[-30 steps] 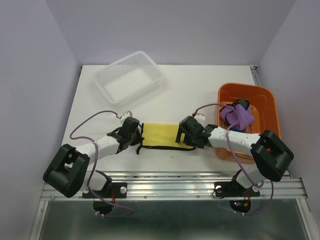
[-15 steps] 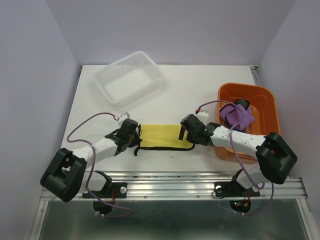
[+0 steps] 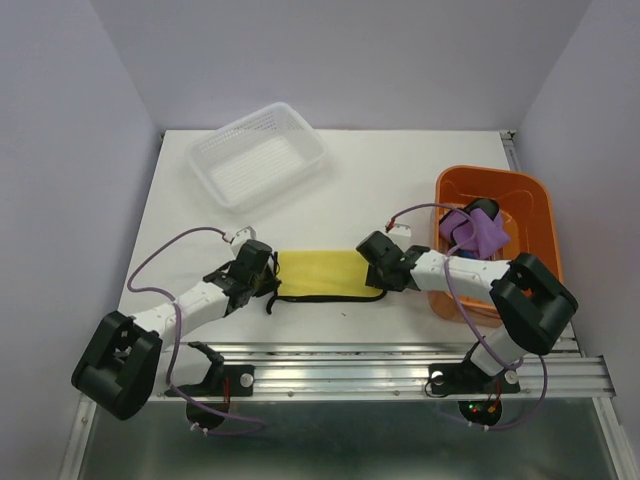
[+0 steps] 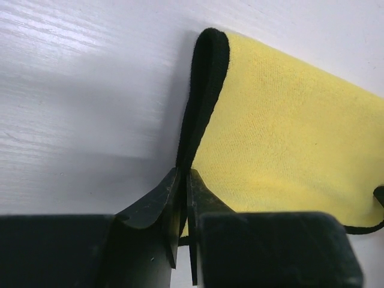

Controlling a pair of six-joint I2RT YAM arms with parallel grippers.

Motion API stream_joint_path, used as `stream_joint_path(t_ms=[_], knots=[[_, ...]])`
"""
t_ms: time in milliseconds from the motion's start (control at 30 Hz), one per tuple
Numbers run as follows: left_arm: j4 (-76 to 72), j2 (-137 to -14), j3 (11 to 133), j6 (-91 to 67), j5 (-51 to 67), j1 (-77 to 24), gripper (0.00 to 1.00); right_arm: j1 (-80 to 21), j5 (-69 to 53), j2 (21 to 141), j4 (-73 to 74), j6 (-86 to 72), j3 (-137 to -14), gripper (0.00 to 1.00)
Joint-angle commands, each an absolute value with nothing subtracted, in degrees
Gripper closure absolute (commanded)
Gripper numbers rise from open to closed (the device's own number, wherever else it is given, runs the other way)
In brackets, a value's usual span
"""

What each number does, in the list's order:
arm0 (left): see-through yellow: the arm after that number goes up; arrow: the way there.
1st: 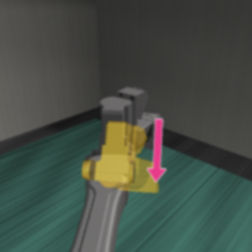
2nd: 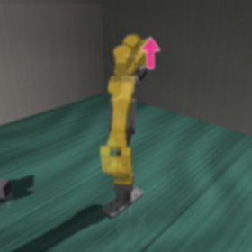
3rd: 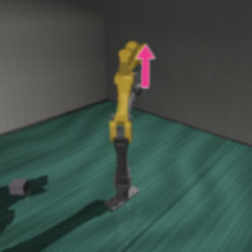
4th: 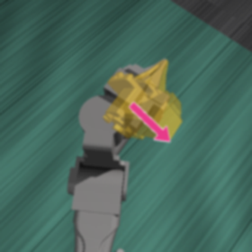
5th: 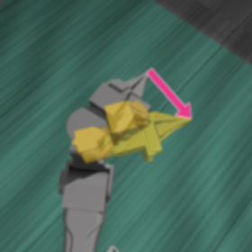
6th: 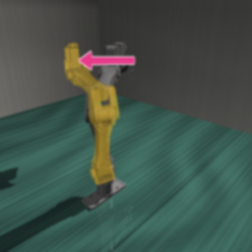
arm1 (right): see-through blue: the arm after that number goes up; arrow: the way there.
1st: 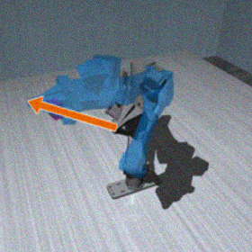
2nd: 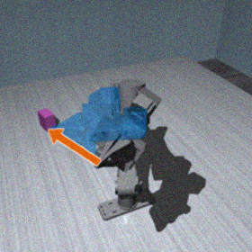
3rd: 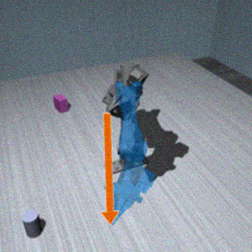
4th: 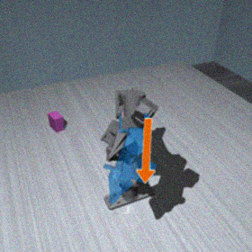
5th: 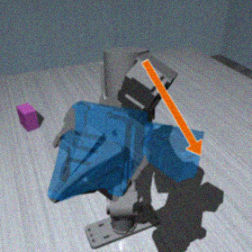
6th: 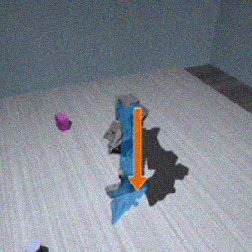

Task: Fold and stack the towels
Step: Fold the towel

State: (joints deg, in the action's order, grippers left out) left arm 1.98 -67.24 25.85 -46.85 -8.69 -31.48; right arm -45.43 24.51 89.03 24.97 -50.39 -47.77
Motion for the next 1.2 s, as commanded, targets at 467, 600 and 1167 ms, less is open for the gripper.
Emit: stream_joint_path(t_ms=[467, 600, 1167], knots=[[3.4, -64.2, 28.7, -45.8, -12.4, -31.1, 0.55, -45.0, 25.3, 82.9, 18.2, -48.3, -43.1, 0.77], [0.8, -67.7, 29.4, -45.0, -12.0, -30.6, 0.56, -45.0, 25.5, 80.7, 18.8, -46.3, -44.3, 0.8], [-8.0, -74.7, 27.6, -44.8, -6.1, -30.6, 0.91, -45.3, 13.9, 82.8, 12.9, -35.4, -52.9, 0.87]])
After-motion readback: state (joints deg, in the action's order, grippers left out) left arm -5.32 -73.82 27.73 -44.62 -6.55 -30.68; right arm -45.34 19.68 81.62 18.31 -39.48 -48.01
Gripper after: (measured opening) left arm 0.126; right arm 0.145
